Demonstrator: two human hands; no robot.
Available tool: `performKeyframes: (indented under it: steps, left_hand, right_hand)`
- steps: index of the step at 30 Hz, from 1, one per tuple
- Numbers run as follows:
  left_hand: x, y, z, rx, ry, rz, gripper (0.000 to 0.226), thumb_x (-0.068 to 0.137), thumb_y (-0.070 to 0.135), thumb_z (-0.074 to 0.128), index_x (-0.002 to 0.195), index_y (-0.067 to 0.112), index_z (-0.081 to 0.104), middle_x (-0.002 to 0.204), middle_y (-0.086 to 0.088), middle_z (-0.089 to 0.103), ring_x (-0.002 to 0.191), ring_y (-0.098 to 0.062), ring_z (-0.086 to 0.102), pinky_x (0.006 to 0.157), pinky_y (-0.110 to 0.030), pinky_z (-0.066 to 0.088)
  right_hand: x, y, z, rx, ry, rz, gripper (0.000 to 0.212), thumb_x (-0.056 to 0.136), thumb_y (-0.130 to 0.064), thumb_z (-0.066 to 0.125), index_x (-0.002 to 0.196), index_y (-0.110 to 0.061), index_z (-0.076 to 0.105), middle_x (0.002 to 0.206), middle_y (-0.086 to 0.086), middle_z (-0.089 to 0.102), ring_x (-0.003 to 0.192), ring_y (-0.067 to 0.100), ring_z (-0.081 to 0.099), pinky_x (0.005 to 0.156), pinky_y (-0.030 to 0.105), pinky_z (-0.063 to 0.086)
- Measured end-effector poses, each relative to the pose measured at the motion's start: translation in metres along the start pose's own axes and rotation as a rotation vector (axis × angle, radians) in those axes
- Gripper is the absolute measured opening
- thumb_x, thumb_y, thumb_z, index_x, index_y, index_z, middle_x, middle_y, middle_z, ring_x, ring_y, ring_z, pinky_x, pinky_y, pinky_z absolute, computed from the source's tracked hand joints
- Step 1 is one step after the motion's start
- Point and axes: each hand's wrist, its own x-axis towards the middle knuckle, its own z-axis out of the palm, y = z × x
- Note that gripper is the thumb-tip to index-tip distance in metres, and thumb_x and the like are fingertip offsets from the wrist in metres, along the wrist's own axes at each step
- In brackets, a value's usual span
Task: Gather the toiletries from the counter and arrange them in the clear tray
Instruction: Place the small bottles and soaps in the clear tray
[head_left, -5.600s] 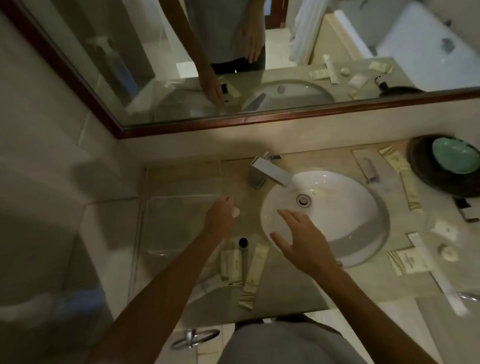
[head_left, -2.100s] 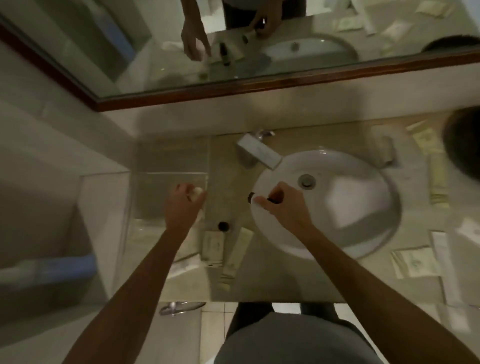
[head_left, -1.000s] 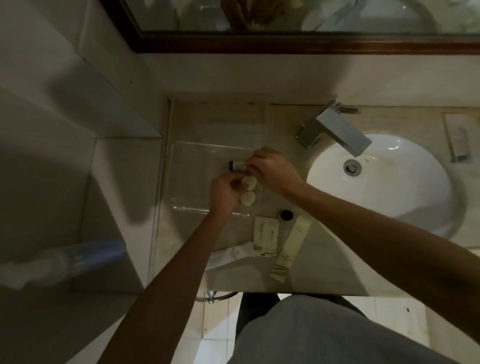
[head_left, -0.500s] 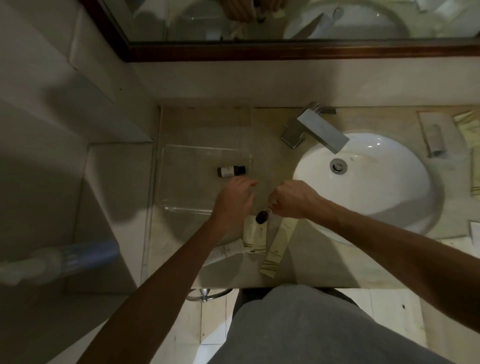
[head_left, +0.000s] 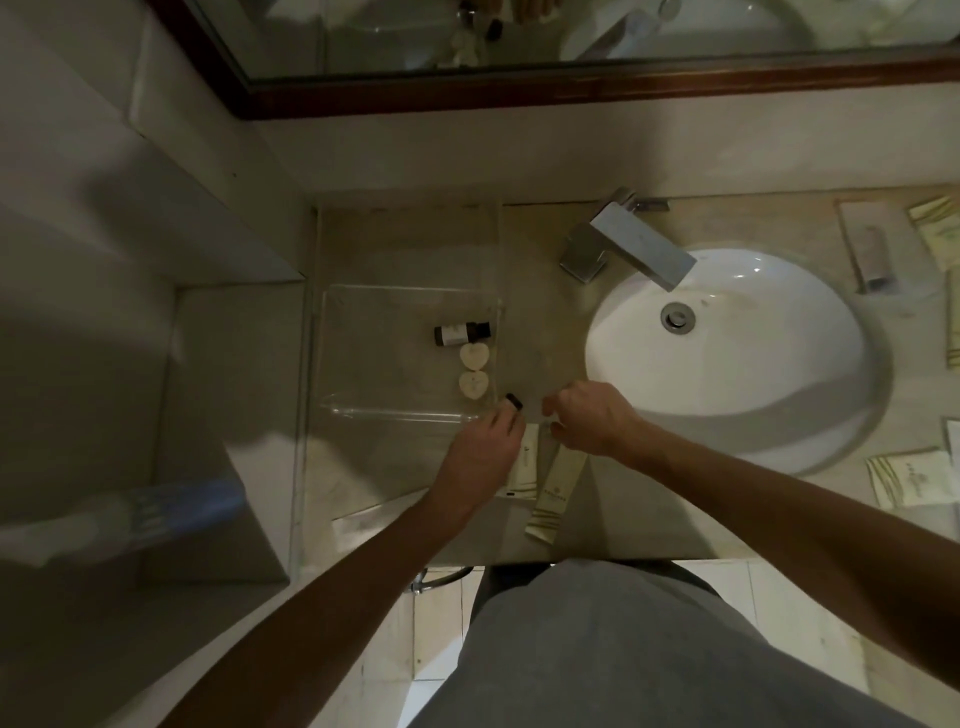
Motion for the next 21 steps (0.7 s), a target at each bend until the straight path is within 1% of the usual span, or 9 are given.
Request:
performKeyframes:
  steps: [3,6,8,11,13,15,17,18,21]
  left_hand:
    - [0.012,0.007,-0.006,0.11,-0.045,0.009,0.039,0.077,0.008,0.065,0.116,0.006,0.063,0.131,-0.017,0.054,0.103,-0.029,0.058,0.078,-0.037,0.053]
    - [0.026,0.002,-0.019,0.244,-0.12,0.159,0.035,0.083,0.008,0.06,0.118,0.006,0.063,0.14,-0.017,0.048,0.116,-0.031,0.052,0.09,-0.042,0.046]
    - [0.034,-0.005,-0.027,0.336,-0.162,0.266,0.037,0.085,0.008,0.059,0.122,0.007,0.06,0.136,-0.014,0.049,0.119,-0.03,0.049,0.094,-0.04,0.044]
    - [0.046,-0.011,-0.034,0.41,-0.23,0.33,0.033,0.086,0.008,0.058,0.12,0.009,0.059,0.12,-0.007,0.055,0.112,-0.024,0.05,0.089,-0.034,0.042]
    - [0.053,-0.011,-0.035,0.439,-0.277,0.365,0.029,0.085,0.01,0.062,0.114,0.012,0.062,0.112,-0.003,0.058,0.106,-0.022,0.051,0.085,-0.032,0.042]
    - [0.059,-0.015,-0.032,0.457,-0.304,0.412,0.024,0.078,0.012,0.07,0.102,0.015,0.067,0.104,-0.001,0.061,0.1,-0.02,0.052,0.08,-0.032,0.043]
    - [0.064,-0.021,-0.029,0.459,-0.255,0.46,0.02,0.069,0.014,0.078,0.087,0.018,0.07,0.094,0.0,0.064,0.091,-0.019,0.056,0.076,-0.031,0.046]
    - [0.065,-0.024,-0.028,0.446,-0.235,0.49,0.019,0.067,0.013,0.08,0.083,0.018,0.071,0.093,-0.001,0.064,0.089,-0.02,0.058,0.077,-0.033,0.048]
    - [0.061,-0.026,-0.025,0.418,-0.15,0.612,0.021,0.064,0.014,0.077,0.084,0.017,0.072,0.096,-0.003,0.068,0.09,-0.021,0.062,0.088,-0.038,0.051]
  right_hand:
    - [-0.002,0.002,-0.003,0.0,0.019,0.013,0.027,0.09,-0.028,0.058,0.115,-0.022,0.068,0.105,0.003,0.073,0.092,0.022,0.07,0.078,0.037,0.058]
    - [-0.005,0.007,-0.005,0.012,0.039,0.01,0.027,0.091,-0.025,0.057,0.116,-0.023,0.068,0.109,0.002,0.072,0.093,0.021,0.069,0.078,0.033,0.056]
    - [-0.008,0.011,-0.006,0.027,0.049,0.018,0.027,0.092,-0.025,0.057,0.117,-0.024,0.068,0.11,0.002,0.072,0.093,0.021,0.069,0.078,0.032,0.054]
    - [-0.013,0.017,-0.006,0.04,0.055,0.032,0.028,0.092,-0.026,0.056,0.118,-0.025,0.067,0.11,0.003,0.072,0.096,0.022,0.068,0.079,0.032,0.051]
    - [-0.017,0.021,-0.006,0.055,0.051,0.042,0.028,0.093,-0.027,0.056,0.119,-0.025,0.067,0.109,0.003,0.072,0.096,0.023,0.068,0.079,0.033,0.051]
    - [-0.021,0.028,-0.005,0.07,0.05,0.047,0.028,0.092,-0.027,0.057,0.118,-0.026,0.067,0.108,0.003,0.072,0.095,0.023,0.068,0.079,0.033,0.053]
    - [-0.025,0.035,-0.005,0.086,0.05,0.051,0.028,0.092,-0.028,0.057,0.118,-0.027,0.067,0.108,0.003,0.072,0.093,0.022,0.069,0.08,0.035,0.056]
    - [-0.028,0.04,-0.004,0.096,0.053,0.054,0.028,0.092,-0.028,0.057,0.117,-0.027,0.067,0.108,0.003,0.072,0.094,0.022,0.069,0.08,0.036,0.056]
    - [-0.032,0.05,-0.002,0.112,0.055,0.054,0.027,0.092,-0.028,0.058,0.117,-0.026,0.068,0.108,0.002,0.071,0.094,0.023,0.068,0.079,0.034,0.054]
